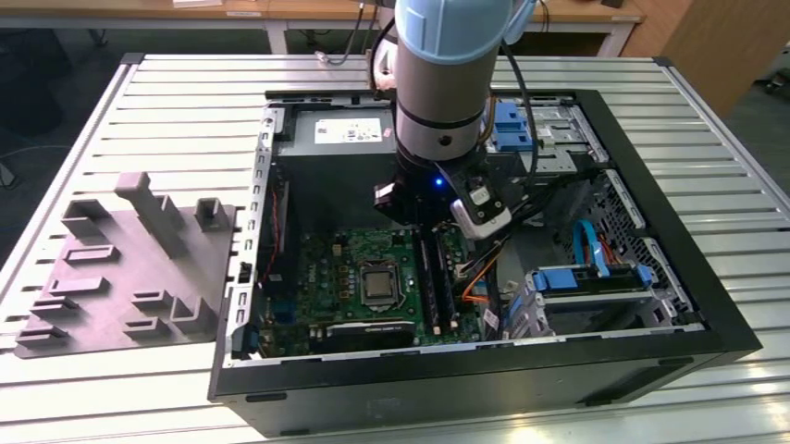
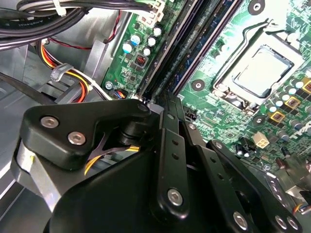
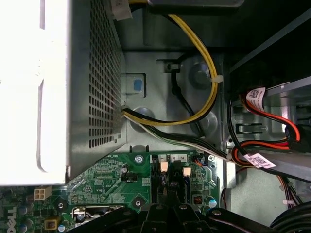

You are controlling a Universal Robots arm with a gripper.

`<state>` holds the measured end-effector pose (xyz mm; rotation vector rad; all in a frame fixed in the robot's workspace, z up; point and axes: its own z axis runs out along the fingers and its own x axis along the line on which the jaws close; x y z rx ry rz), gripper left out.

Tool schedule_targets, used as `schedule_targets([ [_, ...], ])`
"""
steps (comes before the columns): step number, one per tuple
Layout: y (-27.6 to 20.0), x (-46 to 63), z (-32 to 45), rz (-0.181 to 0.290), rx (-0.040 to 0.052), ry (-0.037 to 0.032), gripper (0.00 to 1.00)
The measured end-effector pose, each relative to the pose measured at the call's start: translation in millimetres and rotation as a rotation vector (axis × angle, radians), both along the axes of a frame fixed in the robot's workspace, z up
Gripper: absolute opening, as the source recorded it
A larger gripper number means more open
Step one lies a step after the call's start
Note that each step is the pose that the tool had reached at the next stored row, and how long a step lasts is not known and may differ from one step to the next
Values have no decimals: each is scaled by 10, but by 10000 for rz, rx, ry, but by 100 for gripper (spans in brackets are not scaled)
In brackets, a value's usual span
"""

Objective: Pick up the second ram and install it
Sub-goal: 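Press down the second ram until it locks into place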

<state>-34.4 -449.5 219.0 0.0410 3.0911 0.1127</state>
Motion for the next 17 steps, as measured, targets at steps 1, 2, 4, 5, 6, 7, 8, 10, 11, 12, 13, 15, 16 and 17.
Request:
schedule_targets([
  [1, 0, 0, 0, 0, 0, 0, 10],
  [2, 0, 0, -4, 0, 2, -1, 10],
  [4, 1, 0, -16, 0, 3, 0, 10],
  [5, 0, 0, -16, 0, 0, 1, 10],
  [6, 0, 0, -17, 0, 0, 0, 10],
  [7, 0, 0, -16, 0, -1, 1, 10],
  [8, 0, 0, -17, 0, -1, 0, 10],
  [10, 0, 0, -18, 0, 0, 0, 10],
  [11, 0, 0, -18, 0, 0, 0, 10],
  [12, 0, 0, -22, 0, 0, -1, 10],
  [13, 0, 0, -27, 0, -1, 0, 10],
  [15, 0, 0, -27, 0, -3, 2, 10],
  [16, 0, 0, -28, 0, -3, 1, 10],
  [17, 0, 0, -29, 0, -1, 1, 10],
])
